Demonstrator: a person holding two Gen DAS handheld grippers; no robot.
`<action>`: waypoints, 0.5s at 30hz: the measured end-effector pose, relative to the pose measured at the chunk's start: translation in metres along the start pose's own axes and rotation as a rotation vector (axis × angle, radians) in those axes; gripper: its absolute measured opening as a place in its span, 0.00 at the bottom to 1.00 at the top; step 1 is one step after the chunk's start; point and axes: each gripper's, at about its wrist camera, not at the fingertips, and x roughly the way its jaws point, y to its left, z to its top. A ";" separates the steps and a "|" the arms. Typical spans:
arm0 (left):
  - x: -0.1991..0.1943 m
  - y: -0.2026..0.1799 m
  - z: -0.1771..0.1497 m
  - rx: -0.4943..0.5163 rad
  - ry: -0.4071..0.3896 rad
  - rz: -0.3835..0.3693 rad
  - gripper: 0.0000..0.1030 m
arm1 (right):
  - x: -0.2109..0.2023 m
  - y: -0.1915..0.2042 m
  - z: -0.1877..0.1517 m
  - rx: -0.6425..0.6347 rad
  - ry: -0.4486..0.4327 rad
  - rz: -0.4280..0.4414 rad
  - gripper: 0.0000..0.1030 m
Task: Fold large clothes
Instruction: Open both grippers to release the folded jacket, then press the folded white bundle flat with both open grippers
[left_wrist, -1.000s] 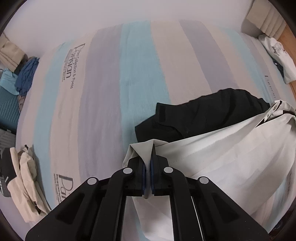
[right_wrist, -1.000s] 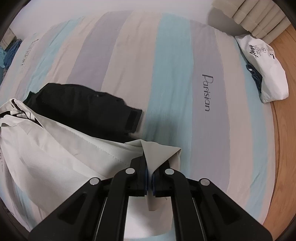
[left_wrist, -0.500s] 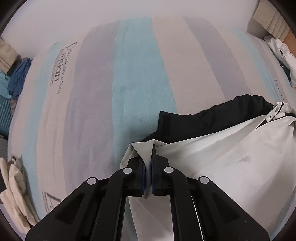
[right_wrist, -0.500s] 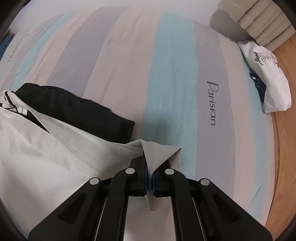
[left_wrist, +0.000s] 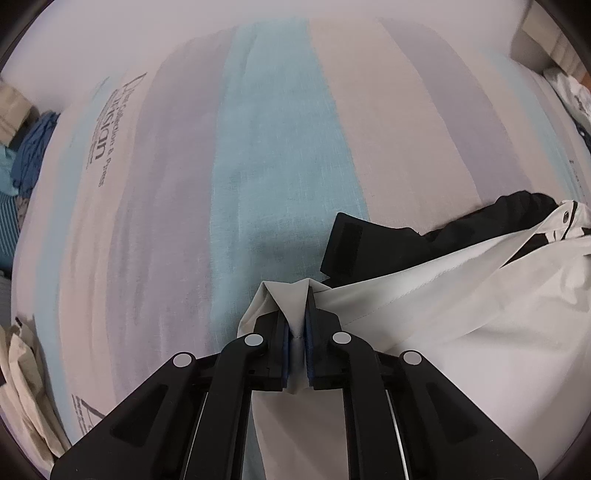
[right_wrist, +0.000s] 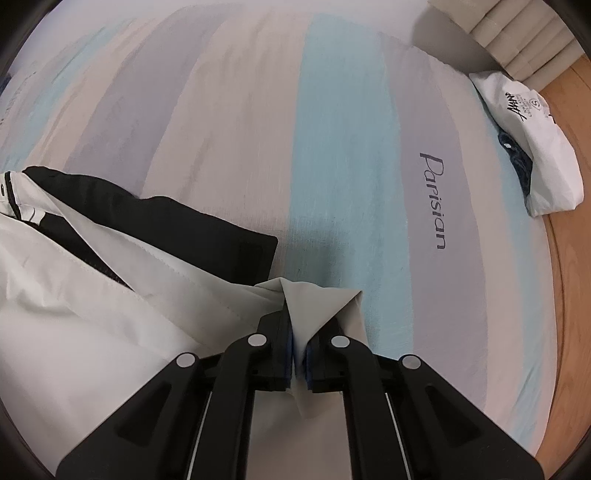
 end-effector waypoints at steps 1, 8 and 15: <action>-0.002 0.000 0.000 -0.004 0.002 0.002 0.11 | -0.002 0.000 -0.001 -0.006 -0.006 -0.002 0.07; -0.051 -0.014 -0.018 0.004 -0.152 0.051 0.92 | -0.036 -0.016 -0.013 0.041 -0.120 0.069 0.87; -0.076 -0.027 -0.027 -0.024 -0.177 0.014 0.94 | -0.077 -0.036 -0.035 0.077 -0.192 0.127 0.88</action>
